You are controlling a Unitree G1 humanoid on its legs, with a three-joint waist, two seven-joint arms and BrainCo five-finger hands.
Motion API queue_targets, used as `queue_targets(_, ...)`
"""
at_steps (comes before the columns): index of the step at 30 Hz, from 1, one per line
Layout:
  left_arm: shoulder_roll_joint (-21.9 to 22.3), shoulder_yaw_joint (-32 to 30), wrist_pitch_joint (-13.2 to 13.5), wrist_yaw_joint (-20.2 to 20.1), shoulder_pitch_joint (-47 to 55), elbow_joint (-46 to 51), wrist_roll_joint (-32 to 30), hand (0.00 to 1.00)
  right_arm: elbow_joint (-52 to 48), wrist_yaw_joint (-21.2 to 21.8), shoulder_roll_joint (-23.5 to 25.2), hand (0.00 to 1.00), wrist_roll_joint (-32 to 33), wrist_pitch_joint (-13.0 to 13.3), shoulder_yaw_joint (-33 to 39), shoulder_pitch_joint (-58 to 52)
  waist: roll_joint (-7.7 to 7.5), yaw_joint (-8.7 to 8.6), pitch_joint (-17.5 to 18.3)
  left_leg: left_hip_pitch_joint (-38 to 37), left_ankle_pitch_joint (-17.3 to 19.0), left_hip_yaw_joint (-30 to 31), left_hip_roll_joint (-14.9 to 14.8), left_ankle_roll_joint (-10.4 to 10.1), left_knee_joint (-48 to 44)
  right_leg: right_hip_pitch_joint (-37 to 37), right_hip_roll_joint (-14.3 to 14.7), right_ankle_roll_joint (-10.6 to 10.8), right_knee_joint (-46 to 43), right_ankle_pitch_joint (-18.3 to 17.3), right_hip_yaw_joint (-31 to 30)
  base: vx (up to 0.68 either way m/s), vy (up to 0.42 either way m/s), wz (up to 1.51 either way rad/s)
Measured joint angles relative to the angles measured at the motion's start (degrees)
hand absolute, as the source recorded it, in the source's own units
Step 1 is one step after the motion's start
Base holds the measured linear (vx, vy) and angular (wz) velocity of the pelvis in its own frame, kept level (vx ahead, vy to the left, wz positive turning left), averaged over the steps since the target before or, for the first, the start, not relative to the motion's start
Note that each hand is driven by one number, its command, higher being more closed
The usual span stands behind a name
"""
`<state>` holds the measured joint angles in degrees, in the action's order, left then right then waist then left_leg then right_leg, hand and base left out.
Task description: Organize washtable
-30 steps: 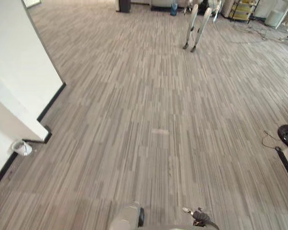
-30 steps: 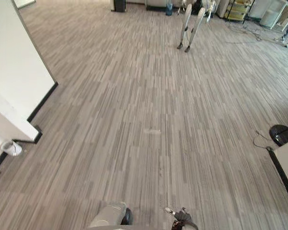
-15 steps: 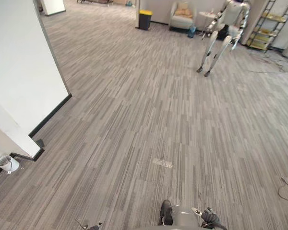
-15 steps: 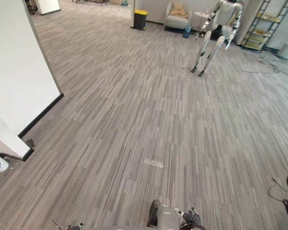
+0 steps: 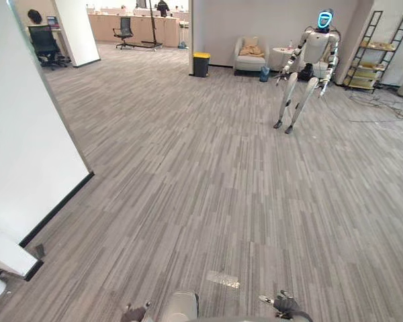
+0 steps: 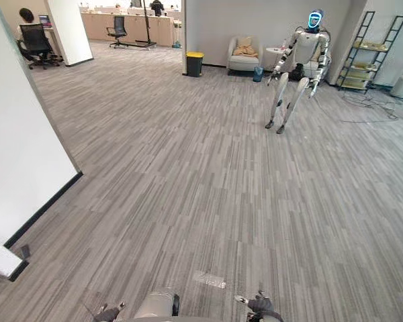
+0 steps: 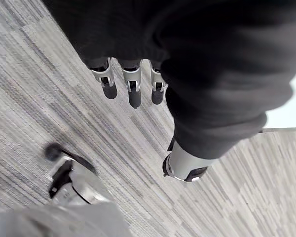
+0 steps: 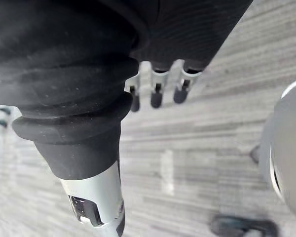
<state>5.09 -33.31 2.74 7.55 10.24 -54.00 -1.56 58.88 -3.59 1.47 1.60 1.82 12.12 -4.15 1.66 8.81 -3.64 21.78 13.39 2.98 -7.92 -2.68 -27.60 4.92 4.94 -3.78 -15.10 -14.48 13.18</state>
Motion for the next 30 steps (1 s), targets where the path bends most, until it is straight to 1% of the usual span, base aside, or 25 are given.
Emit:
queue_targets(1, 0.0, -0.2, 0.1, 0.0, 0.5, -0.1, 0.8, 0.00, -0.2, -0.1, 0.3, 0.00, 0.0, 0.2, 0.1, -0.1, -0.19, 0.24, -0.2, 0.3, 0.0, 0.2, -0.1, 0.0, 2.7, 0.0, 0.0, 0.0, 1.2, 0.0, -0.1, 0.10, 0.113, -0.68)
queue_targets(2, -0.4, -0.1, 0.0, 0.2, 1.6, -0.6, 1.4, 0.00, -0.4, -0.1, 0.5, 0.00, 0.0, 0.2, 0.5, -0.5, -0.45, 1.06, -0.3, 1.2, 0.2, 0.1, -0.4, -0.3, 4.0, -0.1, 0.6, 0.1, 5.5, 0.0, -1.2, 0.15, 0.138, -0.93)
queue_targets(3, 0.5, 0.1, 0.4, 0.2, 2.2, -1.4, 1.9, 0.00, -2.0, 0.0, 0.7, 0.00, 0.0, 0.1, 1.2, -1.3, 1.42, 3.55, 0.3, 3.4, 0.4, -0.5, -2.9, -0.6, 0.6, -1.5, 3.8, 1.8, 1.0, -1.0, -4.6, 0.19, 0.141, -1.07)
queue_targets(4, 0.3, 0.5, 0.5, 0.1, 2.1, -1.7, 2.0, 0.00, -2.9, -0.1, 0.9, 0.00, 0.0, 0.1, 1.8, -1.2, 1.66, 4.77, -0.9, 3.5, 0.0, -0.6, -3.1, -1.1, -0.6, -4.3, 3.6, 2.6, -10.5, -2.6, -6.9, 0.26, 0.157, -0.80)
queue_targets(5, -2.5, 0.6, 0.4, 0.1, 2.8, -0.9, 2.9, 0.00, -2.4, -0.3, 2.8, 0.00, 0.1, -0.2, 3.8, -1.3, -5.18, 4.76, -2.5, 3.7, -0.9, -4.0, 3.4, -2.8, -0.9, -1.7, -2.4, 3.0, -10.0, -8.3, -11.4, 0.34, 0.131, 0.02)
queue_targets(6, -4.3, 1.4, 0.3, 0.3, 2.0, -1.8, 3.2, 0.00, -0.5, 0.2, 2.1, 0.00, -0.1, -0.7, 3.1, -0.9, -7.06, 3.11, -2.8, 3.3, -0.6, -4.7, 4.4, -0.7, -3.9, -0.1, -5.3, 0.5, -8.8, -11.3, -9.3, 0.40, 0.198, 0.34)
queue_targets(7, -6.1, 3.7, 0.3, 0.3, 2.9, -1.6, 3.3, 0.00, -0.9, -0.1, 2.3, 0.00, -0.2, -0.9, 4.5, -2.8, -7.90, 4.11, -2.9, 3.4, 0.5, -4.4, 6.5, 1.2, -12.0, 0.5, -9.5, 2.6, -10.3, -11.6, -8.4, 0.40, 0.133, 0.13)
queue_targets(8, -5.5, 3.9, 0.3, 0.4, 3.3, -2.1, 3.3, 0.00, -2.0, -0.2, 1.5, 0.00, -0.1, -0.2, 5.1, -3.1, -6.69, 4.19, -3.0, -0.7, 3.0, -3.3, 6.3, -0.6, -11.9, -2.1, -9.6, 3.5, -21.3, -10.8, -8.5, 0.47, 0.243, -0.09)
queue_targets(9, -4.9, 5.0, 0.2, 0.3, 3.2, -1.7, 3.2, 0.00, -3.4, 0.1, 0.7, 0.00, 0.0, 0.0, 6.1, -1.7, -4.87, 1.16, -4.0, -6.2, 3.3, -1.8, 8.0, 1.9, -9.0, -9.2, -13.0, 4.1, -41.1, -1.9, -9.0, 0.36, 0.152, 0.00)
queue_targets(10, -5.0, 6.3, 0.2, 0.2, 2.7, -1.5, 3.2, 0.00, -3.7, 0.1, 0.7, 0.00, 0.0, 0.0, 6.2, -1.8, -4.22, 0.53, -4.1, -8.0, 3.4, -1.6, 8.2, 2.5, -7.9, -10.2, -13.6, 4.3, -44.1, 1.5, -9.0, 0.40, 0.172, 0.34)
queue_targets(11, -4.8, 7.6, 0.3, 0.1, 1.8, -0.9, 3.2, 0.00, -3.8, 0.1, 0.5, 0.00, -0.1, 0.1, 6.2, -2.1, -3.97, 0.21, -3.6, -11.0, 3.2, -1.3, 8.0, 3.4, -6.0, -10.7, -13.8, 4.5, -45.0, 0.9, -8.6, 0.24, 0.046, 0.20)
queue_targets(12, -4.6, 8.2, 0.4, 0.1, 1.5, -0.1, 3.1, 0.00, -3.5, 0.2, 0.7, 0.00, -0.2, 0.1, 6.1, -2.1, -3.96, 0.36, -3.3, -13.1, 3.1, -1.1, 7.8, 3.5, -4.4, -11.2, -13.9, 4.7, -44.6, -0.6, -8.0, 0.39, 0.060, 0.13)
queue_targets(13, -4.2, 8.3, 0.7, 0.1, 0.6, 0.7, 3.1, 0.00, -3.4, 0.2, 0.8, 0.00, -0.2, 0.4, 5.8, -2.2, -3.78, -0.05, -3.2, -15.8, 2.8, -0.9, 6.7, 3.3, -2.1, -11.6, -14.0, 4.7, -40.9, -2.9, -5.1, 0.34, 0.016, 0.06)
queue_targets(14, -4.2, 9.0, 1.4, 0.1, -0.4, 0.6, 3.1, 0.00, -3.5, 0.2, 0.8, 0.00, -0.2, 0.5, 5.7, -2.2, -3.72, -0.06, -3.2, -18.5, 2.8, -0.7, 5.6, 3.4, 0.3, -12.6, -14.0, 5.2, -35.1, -4.1, -2.2, 0.33, -0.013, 0.07)
queue_targets(15, -4.2, 9.2, 1.6, 0.0, -0.6, 0.6, 3.1, 0.00, -3.5, 0.2, 0.7, 0.00, -0.2, 0.6, 5.6, -2.2, -3.63, -0.18, -3.2, -19.5, 2.8, -0.7, 5.1, 3.3, 1.4, -13.4, -13.9, 5.2, -32.2, -4.0, -1.3, 0.31, -0.054, 0.05)
queue_targets(17, -3.9, 9.0, 2.0, 0.1, -1.5, 0.4, 3.1, 0.00, -3.4, -0.2, 0.1, 0.00, -0.2, 0.6, 4.9, -2.1, -3.37, -0.93, -2.9, -21.1, 3.3, 0.7, 4.0, 2.4, 3.0, -15.2, -12.5, 5.6, -21.7, -2.8, -2.2, 0.34, -0.100, 0.31)
queue_targets(18, -4.1, 8.7, 2.2, 0.1, -1.3, 0.2, 3.1, 0.00, -2.4, -0.2, 0.0, 0.00, -0.2, 0.6, 3.9, -2.2, -3.91, -1.53, -2.6, -21.3, 4.0, 1.9, 4.4, 1.2, 2.9, -15.3, -11.9, 5.5, -16.6, 1.2, -4.6, 0.30, -0.134, 0.54)
queue_targets(19, -4.4, 8.6, 2.2, 0.1, -1.2, 0.2, 3.2, 0.00, -1.7, -0.2, 0.0, 0.00, -0.2, 0.6, 3.2, -2.3, -4.64, -1.64, -2.2, -21.4, 4.3, 2.6, 5.2, 0.7, 2.8, -15.1, -12.3, 5.4, -14.5, 5.0, -5.6, 0.33, -0.213, 0.80)
queue_targets(20, -4.3, 8.6, 2.1, 0.2, -1.7, -0.7, 3.1, 0.00, -0.7, -0.2, -0.9, 0.00, -0.2, 0.5, 2.3, -2.7, -4.85, -1.67, -1.0, -21.5, 5.3, 5.1, 5.5, -0.3, 2.3, -13.3, -13.1, 7.6, -13.3, 3.7, -4.9, 0.33, -0.253, 0.79)
queue_targets(21, -3.4, 8.5, 2.1, 0.2, -1.8, -1.0, 3.1, 0.00, -0.7, -0.2, -1.8, 0.00, -0.2, 0.5, 2.0, -2.8, -3.30, -1.80, -0.9, -21.4, 5.3, 6.5, 4.6, -0.4, 2.3, -12.0, -12.6, 7.5, -12.4, 3.6, -2.7, 0.30, -0.261, 0.84)
queue_targets(22, -2.8, 8.4, 2.2, 0.2, -1.8, -1.0, 3.1, 0.00, -0.7, -0.2, -2.3, 0.00, -0.2, 0.6, 1.9, -2.9, -2.68, -1.90, -0.9, -21.3, 5.3, 7.3, 4.1, -0.5, 2.5, -11.4, -12.1, 7.4, -11.6, 3.5, -1.5, 0.23, -0.230, 0.75)
queue_targets(23, -1.8, 8.4, 2.2, 0.2, -1.9, -1.1, 3.1, 0.00, -0.6, -0.2, -3.2, 0.00, -0.3, 0.5, 1.9, -3.1, -1.47, -1.95, -0.9, -21.3, 5.0, 8.9, 3.7, -1.0, 2.9, -10.2, -11.7, 6.9, -10.4, 3.2, 0.7, 0.18, -0.200, 0.75)
queue_targets(24, -1.3, 8.4, 2.2, 0.2, -1.9, -1.1, 3.2, 0.00, -0.6, -0.2, -3.7, 0.00, -0.4, 0.5, 1.5, -3.1, -0.75, -1.93, -0.7, -20.9, 4.4, 9.7, 3.2, -1.9, 3.3, -9.7, -11.5, 6.7, -9.5, 3.1, 2.2, 0.16, -0.184, 0.68)
queue_targets(27, -1.2, 8.4, 2.4, 0.2, -1.8, -1.1, 3.3, 0.00, -0.7, -0.4, -3.9, 0.00, -0.5, 0.5, 1.3, -3.0, -0.51, -1.91, -0.7, -20.4, 3.9, 9.7, 2.4, -2.7, 4.8, -8.6, -11.0, 6.7, -7.5, 3.1, 4.3, 0.06, -0.110, 0.41)
queue_targets(30, -1.3, 8.4, 2.9, 0.2, -1.1, -1.1, 3.3, 0.00, -0.7, -1.4, -3.4, 0.00, -0.8, 0.5, 1.5, -3.0, -1.12, -1.87, -0.5, -20.4, 3.1, 8.2, 2.3, -2.7, 7.4, -8.1, -10.9, 6.9, -3.9, 4.1, 4.1, -0.05, 0.013, -0.02)
